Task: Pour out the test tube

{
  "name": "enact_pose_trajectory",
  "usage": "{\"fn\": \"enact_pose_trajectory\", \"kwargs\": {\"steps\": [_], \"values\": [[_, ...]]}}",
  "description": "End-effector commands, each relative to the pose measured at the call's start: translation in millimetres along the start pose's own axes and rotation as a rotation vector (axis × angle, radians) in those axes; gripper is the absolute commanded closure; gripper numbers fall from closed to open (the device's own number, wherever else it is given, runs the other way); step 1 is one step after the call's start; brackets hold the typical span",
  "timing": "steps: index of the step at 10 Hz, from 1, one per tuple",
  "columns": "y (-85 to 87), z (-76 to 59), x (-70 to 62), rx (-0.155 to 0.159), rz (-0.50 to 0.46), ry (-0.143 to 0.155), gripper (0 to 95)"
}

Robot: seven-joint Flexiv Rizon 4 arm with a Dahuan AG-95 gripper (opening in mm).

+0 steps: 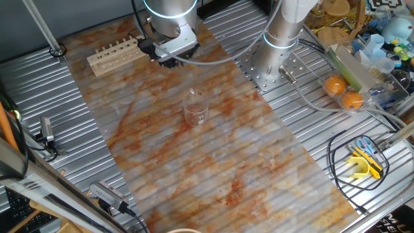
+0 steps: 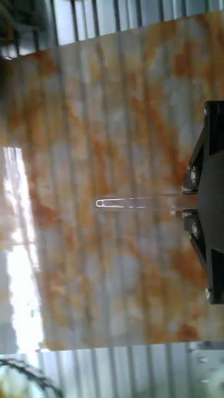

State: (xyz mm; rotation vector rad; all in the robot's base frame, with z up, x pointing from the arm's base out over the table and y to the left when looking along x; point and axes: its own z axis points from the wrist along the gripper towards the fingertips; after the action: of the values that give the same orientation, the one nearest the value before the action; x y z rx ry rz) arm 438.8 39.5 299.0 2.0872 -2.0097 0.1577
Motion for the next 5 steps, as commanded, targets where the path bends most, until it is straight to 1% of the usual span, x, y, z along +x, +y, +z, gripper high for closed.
{"fn": "enact_pose_trajectory", "kwargs": {"steps": [1, 2, 3, 4, 5], "values": [[-8.7, 9.0, 27.7, 0.016, -0.04, 0.048, 95.0], [-11.1, 11.8, 34.5, 0.025, -0.043, 0.091, 95.0], [-12.4, 16.1, 40.5, 0.036, -0.046, 0.126, 95.0], [-12.4, 18.9, 43.6, 0.04, -0.041, 0.128, 95.0], [-12.2, 23.5, 47.4, 0.053, -0.037, 0.129, 95.0]]}}
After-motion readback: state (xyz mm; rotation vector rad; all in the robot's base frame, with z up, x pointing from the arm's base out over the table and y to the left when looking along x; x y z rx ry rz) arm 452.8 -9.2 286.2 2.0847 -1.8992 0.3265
